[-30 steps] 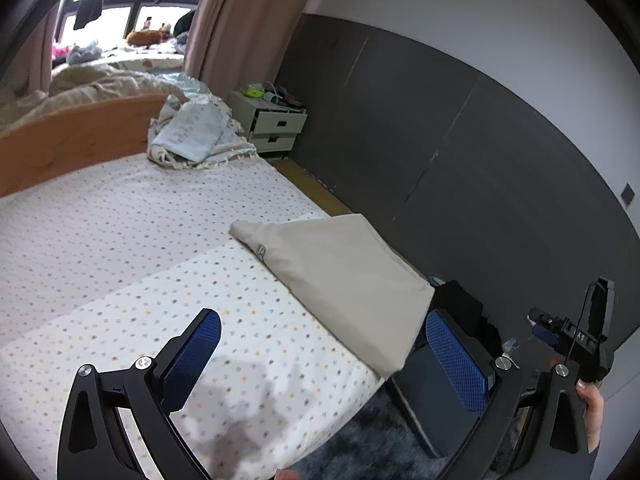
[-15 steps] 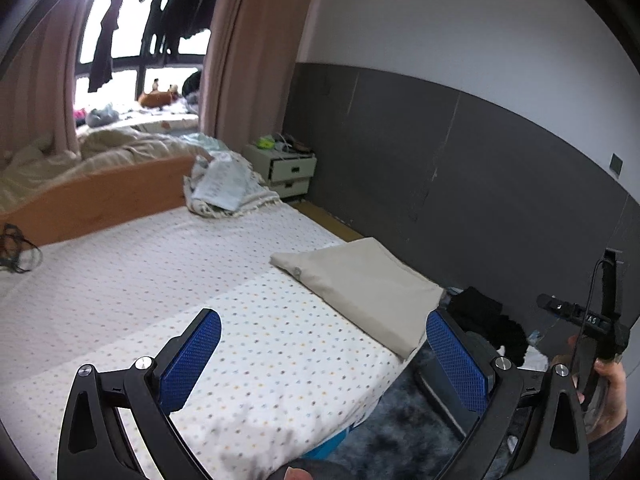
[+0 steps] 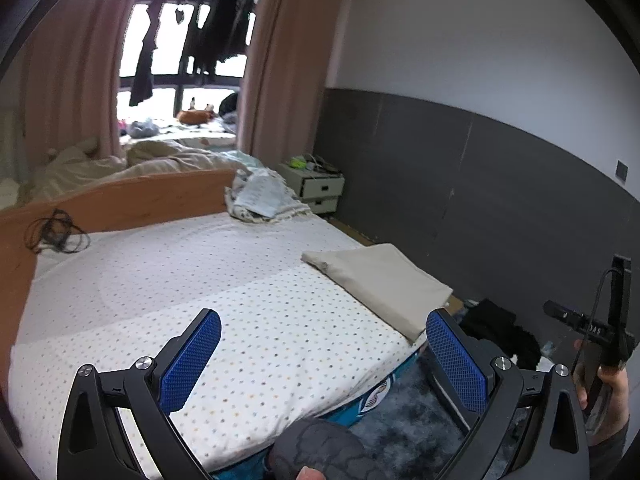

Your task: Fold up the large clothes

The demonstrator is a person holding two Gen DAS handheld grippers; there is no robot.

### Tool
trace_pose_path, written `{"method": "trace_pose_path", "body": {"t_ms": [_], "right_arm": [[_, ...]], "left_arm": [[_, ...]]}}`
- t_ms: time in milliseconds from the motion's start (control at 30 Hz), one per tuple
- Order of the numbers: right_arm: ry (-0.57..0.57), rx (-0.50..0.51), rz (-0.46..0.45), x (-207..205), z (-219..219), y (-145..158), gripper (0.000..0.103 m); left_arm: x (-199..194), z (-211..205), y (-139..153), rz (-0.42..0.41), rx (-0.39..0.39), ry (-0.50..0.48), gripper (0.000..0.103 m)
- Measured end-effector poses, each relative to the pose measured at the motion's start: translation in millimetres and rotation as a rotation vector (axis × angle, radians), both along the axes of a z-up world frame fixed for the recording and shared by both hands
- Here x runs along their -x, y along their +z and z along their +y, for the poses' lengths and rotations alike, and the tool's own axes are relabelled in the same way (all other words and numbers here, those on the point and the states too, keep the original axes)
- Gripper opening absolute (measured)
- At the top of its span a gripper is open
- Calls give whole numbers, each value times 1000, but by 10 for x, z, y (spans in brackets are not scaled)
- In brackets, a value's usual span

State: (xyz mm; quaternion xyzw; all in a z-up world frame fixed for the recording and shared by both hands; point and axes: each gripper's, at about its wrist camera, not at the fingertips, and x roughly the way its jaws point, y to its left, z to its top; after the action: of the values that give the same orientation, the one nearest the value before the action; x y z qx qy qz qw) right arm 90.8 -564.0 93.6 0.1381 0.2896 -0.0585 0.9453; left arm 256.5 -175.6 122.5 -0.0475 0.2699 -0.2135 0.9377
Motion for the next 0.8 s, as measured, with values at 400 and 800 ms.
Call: {"method": "trace_pose_path", "body": {"t_ms": [400, 800], "right_arm": [[53, 13, -85, 514, 379, -189, 103], [66, 121, -113, 985, 747, -479, 103]], "left_arm": [[827, 285, -163, -103, -52, 119, 103], [1486, 417, -557, -156, -81, 185, 103]]}}
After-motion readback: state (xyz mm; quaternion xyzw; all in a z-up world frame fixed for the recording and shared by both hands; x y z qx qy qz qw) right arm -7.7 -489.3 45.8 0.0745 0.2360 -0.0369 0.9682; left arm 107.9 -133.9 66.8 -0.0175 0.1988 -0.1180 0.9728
